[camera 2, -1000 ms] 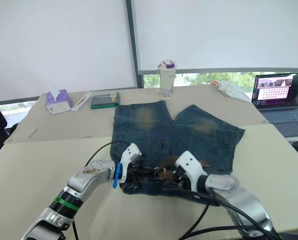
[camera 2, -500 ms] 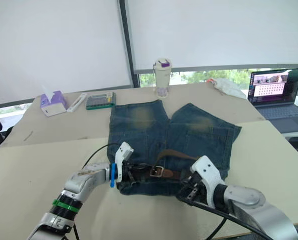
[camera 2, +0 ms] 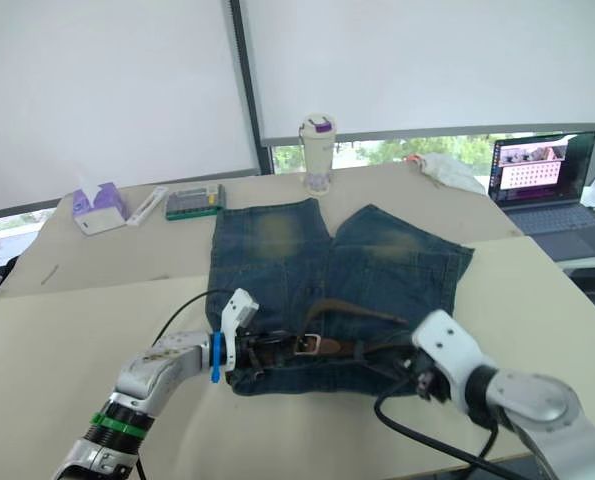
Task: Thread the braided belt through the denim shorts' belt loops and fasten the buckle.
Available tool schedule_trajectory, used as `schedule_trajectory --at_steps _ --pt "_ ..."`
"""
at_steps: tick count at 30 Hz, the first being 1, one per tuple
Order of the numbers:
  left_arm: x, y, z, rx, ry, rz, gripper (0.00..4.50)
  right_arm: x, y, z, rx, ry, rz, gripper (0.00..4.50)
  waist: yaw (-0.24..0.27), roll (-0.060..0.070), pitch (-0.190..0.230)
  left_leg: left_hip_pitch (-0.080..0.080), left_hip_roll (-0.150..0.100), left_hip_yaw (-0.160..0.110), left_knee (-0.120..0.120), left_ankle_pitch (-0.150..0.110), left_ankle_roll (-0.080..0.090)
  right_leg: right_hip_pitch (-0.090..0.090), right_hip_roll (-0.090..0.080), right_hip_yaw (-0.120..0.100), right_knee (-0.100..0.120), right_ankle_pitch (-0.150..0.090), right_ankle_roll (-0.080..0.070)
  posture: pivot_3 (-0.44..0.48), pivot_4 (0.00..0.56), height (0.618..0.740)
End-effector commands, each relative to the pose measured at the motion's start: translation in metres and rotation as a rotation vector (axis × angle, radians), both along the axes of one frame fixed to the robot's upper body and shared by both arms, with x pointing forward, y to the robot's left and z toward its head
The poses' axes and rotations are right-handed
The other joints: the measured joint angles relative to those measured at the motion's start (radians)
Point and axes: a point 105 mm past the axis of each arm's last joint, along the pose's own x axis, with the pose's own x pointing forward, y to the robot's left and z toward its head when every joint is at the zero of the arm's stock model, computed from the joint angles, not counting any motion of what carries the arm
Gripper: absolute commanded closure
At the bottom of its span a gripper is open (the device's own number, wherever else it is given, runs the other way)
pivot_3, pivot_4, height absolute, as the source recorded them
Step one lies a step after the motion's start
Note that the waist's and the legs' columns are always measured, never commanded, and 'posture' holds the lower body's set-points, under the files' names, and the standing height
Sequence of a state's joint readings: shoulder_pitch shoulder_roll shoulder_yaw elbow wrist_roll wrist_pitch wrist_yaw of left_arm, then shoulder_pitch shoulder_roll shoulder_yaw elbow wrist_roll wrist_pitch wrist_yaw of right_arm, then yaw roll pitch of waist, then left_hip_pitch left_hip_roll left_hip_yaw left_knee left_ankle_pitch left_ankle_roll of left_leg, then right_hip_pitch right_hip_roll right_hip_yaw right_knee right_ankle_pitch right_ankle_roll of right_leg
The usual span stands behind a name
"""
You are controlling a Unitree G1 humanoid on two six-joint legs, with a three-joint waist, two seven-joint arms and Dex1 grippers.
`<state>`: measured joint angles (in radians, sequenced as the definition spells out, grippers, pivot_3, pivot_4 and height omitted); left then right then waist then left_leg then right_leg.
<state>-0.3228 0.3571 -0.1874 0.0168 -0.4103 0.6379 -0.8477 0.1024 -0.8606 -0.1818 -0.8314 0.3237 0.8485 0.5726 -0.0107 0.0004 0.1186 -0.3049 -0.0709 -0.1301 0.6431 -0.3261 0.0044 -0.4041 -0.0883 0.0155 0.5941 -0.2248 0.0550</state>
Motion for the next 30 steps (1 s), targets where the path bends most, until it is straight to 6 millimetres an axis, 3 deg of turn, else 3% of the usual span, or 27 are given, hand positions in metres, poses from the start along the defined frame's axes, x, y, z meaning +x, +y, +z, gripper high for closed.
schedule_trajectory --at_steps 1,4,7,13,24,30 --pt "-0.008 0.009 -0.011 0.055 -0.005 0.003 4.50 0.022 0.009 0.019 -0.130 -0.161 0.048 2.30 0.001 0.001 0.001 0.000 0.000 0.000 0.000 0.001 -0.002 0.000 0.000 0.000 0.000 0.000 0.000 0.000 0.150 0.740" --pt "-0.009 0.008 -0.006 0.062 -0.046 0.000 4.50 0.041 0.021 0.018 -0.167 -0.178 0.100 2.30 0.001 -0.001 0.002 0.001 0.000 -0.001 0.000 0.002 -0.003 -0.001 0.000 -0.001 0.000 0.000 -0.001 0.000 0.150 0.740" --pt "-0.008 0.007 -0.007 0.071 -0.064 0.003 4.50 0.044 0.041 0.007 -0.186 -0.124 0.215 2.30 0.001 -0.002 0.003 0.000 0.000 -0.002 0.000 0.002 -0.003 -0.002 0.000 -0.001 0.000 0.002 -0.004 0.000 0.150 0.740" --pt "-0.007 0.003 -0.009 0.075 -0.080 0.006 4.50 0.057 0.050 0.002 -0.206 -0.102 0.244 2.30 0.008 -0.001 0.003 0.000 0.000 -0.002 0.000 0.003 -0.003 -0.003 -0.001 -0.001 0.000 0.004 -0.007 0.000 0.150 0.740" --pt "-0.005 0.000 -0.013 0.065 -0.074 0.024 4.50 0.037 0.060 0.007 -0.150 -0.011 0.332 2.30 0.021 -0.001 0.003 0.000 -0.001 -0.002 0.000 0.003 -0.002 -0.003 -0.001 -0.002 0.000 0.004 -0.007 0.000 0.150 0.740" --pt "-0.006 0.000 -0.014 0.070 -0.079 0.017 4.50 0.044 0.059 0.001 -0.178 -0.018 0.299 2.30 0.021 -0.001 0.003 0.000 -0.001 -0.002 0.000 0.003 -0.002 -0.002 -0.001 -0.002 0.000 0.003 -0.006 0.000 0.150 0.740"
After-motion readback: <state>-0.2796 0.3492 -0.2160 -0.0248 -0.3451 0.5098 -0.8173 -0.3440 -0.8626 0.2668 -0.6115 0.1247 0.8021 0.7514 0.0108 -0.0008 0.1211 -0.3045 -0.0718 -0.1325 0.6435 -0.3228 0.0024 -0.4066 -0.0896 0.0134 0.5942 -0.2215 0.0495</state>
